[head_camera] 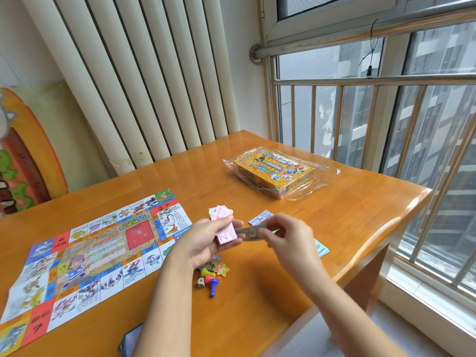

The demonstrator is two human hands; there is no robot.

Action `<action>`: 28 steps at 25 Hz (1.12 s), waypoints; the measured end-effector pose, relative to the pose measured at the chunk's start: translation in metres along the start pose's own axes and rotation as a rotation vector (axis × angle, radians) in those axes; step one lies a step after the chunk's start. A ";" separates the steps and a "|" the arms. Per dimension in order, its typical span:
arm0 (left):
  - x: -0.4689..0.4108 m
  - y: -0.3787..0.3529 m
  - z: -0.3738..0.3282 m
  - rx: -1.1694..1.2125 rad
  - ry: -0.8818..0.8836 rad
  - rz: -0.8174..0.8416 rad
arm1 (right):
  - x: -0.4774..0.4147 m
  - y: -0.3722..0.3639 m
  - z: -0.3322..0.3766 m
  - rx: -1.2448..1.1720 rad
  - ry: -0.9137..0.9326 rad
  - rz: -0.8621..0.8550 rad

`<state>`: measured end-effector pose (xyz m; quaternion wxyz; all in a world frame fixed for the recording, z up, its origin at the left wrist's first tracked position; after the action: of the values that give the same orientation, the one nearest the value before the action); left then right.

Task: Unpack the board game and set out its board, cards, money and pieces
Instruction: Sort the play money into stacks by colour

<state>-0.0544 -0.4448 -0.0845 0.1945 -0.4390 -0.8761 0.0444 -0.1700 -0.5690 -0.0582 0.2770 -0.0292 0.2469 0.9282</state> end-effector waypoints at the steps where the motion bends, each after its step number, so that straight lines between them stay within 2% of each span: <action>1: 0.000 -0.003 -0.002 0.062 -0.027 -0.001 | -0.003 0.008 0.001 -0.024 -0.004 -0.015; 4: -0.005 -0.011 -0.001 0.111 -0.058 -0.020 | -0.017 0.025 0.007 -0.062 -0.011 0.056; 7: -0.010 -0.009 0.006 -0.021 -0.027 -0.099 | -0.042 0.038 -0.005 -0.066 -0.098 0.201; 9: -0.013 -0.009 0.009 -0.101 -0.021 -0.132 | -0.057 0.051 -0.022 -0.085 -0.179 0.227; 14: -0.017 -0.020 0.017 -0.152 0.032 -0.107 | -0.073 0.046 -0.051 -0.183 -0.308 0.319; 21: -0.013 -0.020 0.027 0.031 0.127 -0.074 | -0.075 0.028 -0.066 -0.071 -0.404 0.397; 28: -0.015 -0.024 0.034 0.188 0.140 -0.034 | -0.073 0.023 -0.062 0.021 -0.377 0.379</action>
<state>-0.0769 -0.4677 -0.1140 0.2962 -0.4059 -0.8596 0.0923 -0.1261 -0.6517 -0.0889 0.1398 0.1939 0.2015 0.9499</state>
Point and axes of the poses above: each hand's wrist, its own x-axis away from the middle knuckle, its own y-axis out of the back of the hand, z = x × y, the point moved 10 cm from there along -x, towards the middle knuckle, and after that the axes turned 14 degrees about z, right-handed, at the moved point
